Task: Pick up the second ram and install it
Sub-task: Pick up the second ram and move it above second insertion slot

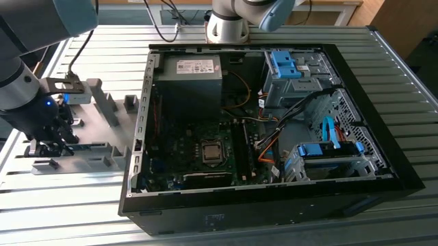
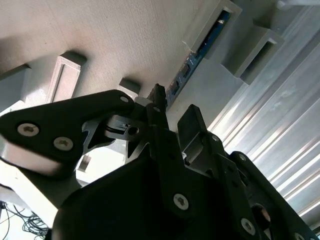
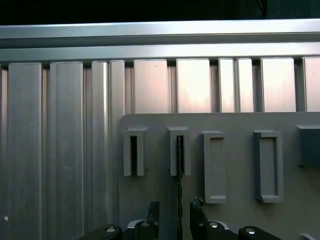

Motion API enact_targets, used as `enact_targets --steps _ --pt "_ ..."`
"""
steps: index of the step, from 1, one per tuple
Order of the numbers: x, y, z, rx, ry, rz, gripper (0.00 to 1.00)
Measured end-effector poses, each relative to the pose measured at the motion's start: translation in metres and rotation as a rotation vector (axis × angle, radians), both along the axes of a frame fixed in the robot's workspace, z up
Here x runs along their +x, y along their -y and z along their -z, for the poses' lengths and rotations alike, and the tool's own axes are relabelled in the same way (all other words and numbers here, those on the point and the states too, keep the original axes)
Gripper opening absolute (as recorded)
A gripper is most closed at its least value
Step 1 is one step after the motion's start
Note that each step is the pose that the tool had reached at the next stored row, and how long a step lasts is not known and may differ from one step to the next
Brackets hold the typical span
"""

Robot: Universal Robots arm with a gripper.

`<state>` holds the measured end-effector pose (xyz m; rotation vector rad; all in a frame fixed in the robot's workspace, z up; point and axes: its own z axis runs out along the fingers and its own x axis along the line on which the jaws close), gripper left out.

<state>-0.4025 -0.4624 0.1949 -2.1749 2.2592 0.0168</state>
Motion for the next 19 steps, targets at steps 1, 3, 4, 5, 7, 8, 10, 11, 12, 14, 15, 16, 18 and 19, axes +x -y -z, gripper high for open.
enact_targets --steps 1,3,4,5,7,8,10,11,12,14,15,16,18,19 --pt "0.0 0.0 0.0003 0.0 -0.0001 0.0 0.38" --pt "0.0 0.0 0.001 0.0 -0.0001 0.0 0.36" --pt "0.0 0.0 0.0013 -0.0001 -0.0001 0.0 0.29" --pt "0.0 0.0 0.0017 -0.0001 -0.0001 0.0 0.29" --pt "0.0 0.0 0.0023 -0.0001 -0.0001 0.0 0.29" --pt "0.0 0.0 0.0025 -0.0001 -0.0001 0.0 0.28" --pt "0.0 0.0 0.0032 -0.0001 -0.0001 0.0 0.21" --pt "0.0 0.0 0.0035 -0.0001 -0.0002 0.0 0.21" --pt "0.0 0.0 0.0037 -0.0001 -0.0004 0.0 0.21" --pt "0.0 0.0 0.0042 -0.0001 -0.0007 0.0 0.21" --pt "0.0 0.0 0.0044 -0.0001 -0.0006 0.0 0.21" --pt "0.0 -0.0002 0.0046 0.0001 -0.0005 0.0 0.21" --pt "0.0 -0.001 0.0048 0.0002 -0.0005 0.0 0.21" --pt "0.0 -0.0016 0.0049 0.0002 -0.0005 0.0 0.21"
